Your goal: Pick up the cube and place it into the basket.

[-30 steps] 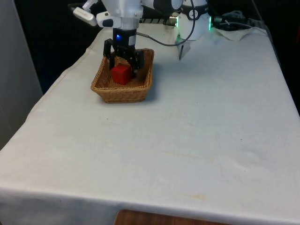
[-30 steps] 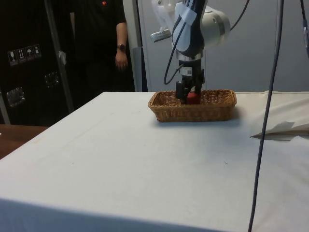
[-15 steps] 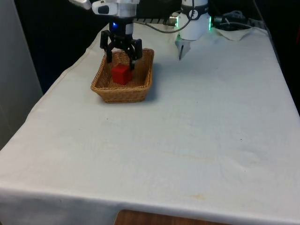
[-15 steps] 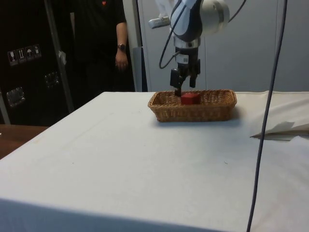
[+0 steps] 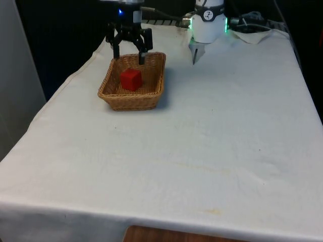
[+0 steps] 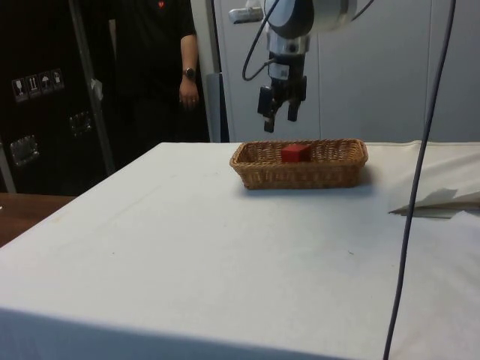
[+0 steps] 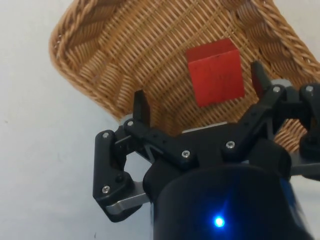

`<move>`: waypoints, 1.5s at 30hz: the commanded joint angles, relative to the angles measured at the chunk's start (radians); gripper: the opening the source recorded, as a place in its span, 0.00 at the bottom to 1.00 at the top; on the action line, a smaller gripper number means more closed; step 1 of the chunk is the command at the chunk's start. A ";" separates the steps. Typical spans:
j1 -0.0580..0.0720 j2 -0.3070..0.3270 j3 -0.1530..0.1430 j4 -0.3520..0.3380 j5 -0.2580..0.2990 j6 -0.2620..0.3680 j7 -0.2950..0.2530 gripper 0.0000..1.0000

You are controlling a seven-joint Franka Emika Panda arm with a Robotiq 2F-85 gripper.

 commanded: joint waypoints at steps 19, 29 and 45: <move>-0.001 -0.118 -0.007 0.051 -0.061 -0.117 0.038 1.00; 0.004 -0.147 0.002 0.124 -0.072 -0.199 0.057 1.00; 0.012 -0.111 0.021 0.291 -0.048 -0.320 0.059 1.00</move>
